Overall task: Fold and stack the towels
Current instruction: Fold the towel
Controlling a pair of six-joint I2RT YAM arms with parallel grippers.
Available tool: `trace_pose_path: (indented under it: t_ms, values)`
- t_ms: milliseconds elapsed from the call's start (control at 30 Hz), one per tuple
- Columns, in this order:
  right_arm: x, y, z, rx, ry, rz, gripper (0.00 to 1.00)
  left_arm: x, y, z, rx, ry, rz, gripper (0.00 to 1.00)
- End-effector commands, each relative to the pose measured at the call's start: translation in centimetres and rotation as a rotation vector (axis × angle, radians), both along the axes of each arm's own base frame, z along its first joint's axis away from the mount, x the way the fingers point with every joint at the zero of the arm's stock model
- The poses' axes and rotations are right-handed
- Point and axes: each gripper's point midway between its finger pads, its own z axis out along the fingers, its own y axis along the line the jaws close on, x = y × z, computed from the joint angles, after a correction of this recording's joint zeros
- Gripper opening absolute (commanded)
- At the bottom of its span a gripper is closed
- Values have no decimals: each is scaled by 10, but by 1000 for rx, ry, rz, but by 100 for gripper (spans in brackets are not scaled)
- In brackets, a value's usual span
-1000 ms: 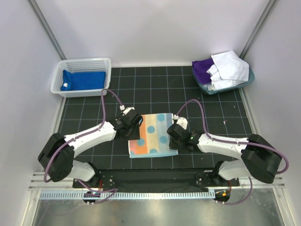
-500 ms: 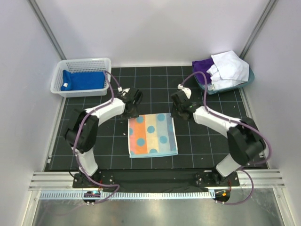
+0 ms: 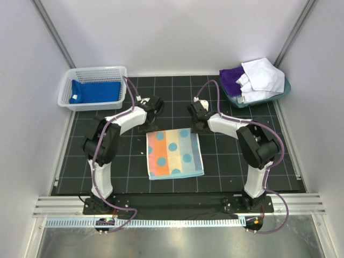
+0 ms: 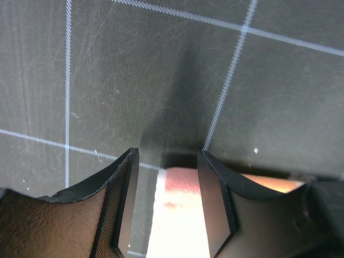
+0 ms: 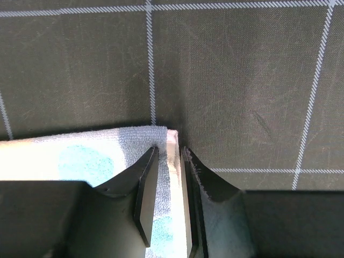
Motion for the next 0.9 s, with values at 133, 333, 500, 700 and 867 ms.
trace_pose_path:
  t_ms: [133, 333, 500, 700, 867]
  values:
    - [7, -8, -3, -42, -16, -5, 31, 11, 15, 5, 19, -17, 32, 52]
    - [6, -20, -9, -56, -1, -29, 31, 25, 9, 43, -66, -117, 26, 54]
    - [7, -32, -12, -63, 4, -53, 31, 23, -6, 69, -164, -152, -24, 55]
    - [8, -36, -13, -41, 4, -62, 31, -6, -33, 44, -226, -50, -132, 55]
    - [9, -32, -17, -22, 15, -56, 31, -23, -30, 12, -195, 6, -129, 54]
